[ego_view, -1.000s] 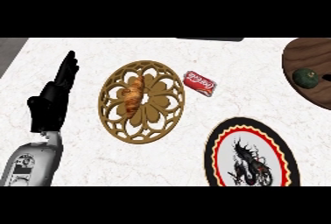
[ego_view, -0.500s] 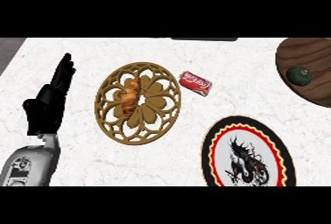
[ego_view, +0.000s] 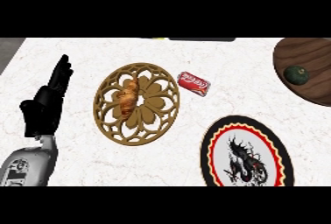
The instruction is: Pick the squash from the plate and place it in the bowl
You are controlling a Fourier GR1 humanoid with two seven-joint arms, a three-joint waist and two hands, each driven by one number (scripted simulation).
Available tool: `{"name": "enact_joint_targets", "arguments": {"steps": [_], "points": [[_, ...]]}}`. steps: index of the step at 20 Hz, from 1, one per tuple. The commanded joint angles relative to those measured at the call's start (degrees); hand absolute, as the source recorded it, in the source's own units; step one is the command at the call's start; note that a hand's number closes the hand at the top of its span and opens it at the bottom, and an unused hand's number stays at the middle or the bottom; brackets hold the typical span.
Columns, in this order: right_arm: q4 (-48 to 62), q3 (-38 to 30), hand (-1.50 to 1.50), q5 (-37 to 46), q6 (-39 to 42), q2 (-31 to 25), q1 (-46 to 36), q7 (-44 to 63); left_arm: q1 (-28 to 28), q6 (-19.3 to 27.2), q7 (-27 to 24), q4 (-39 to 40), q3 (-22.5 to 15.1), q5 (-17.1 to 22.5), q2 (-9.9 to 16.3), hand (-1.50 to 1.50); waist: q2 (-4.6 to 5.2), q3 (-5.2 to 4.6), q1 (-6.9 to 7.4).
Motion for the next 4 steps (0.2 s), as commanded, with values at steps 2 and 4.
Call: {"name": "enact_joint_targets", "arguments": {"steps": [2, 4], "points": [[-0.6, -0.1, -1.50, -1.0, 7.3, -0.7, 5.7, -8.3, 0.8, 0.0, -0.8, 0.0, 0.3, -0.2, 0.1, 0.00, -0.38, -0.07, -0.81], [-0.6, 0.1, -1.50, -1.1, 6.7, -0.1, 4.8, -7.0, 0.3, 1.1, -0.4, 0.5, -0.2, -0.7, -1.2, 0.00, -0.23, -0.03, -0.43]]}}
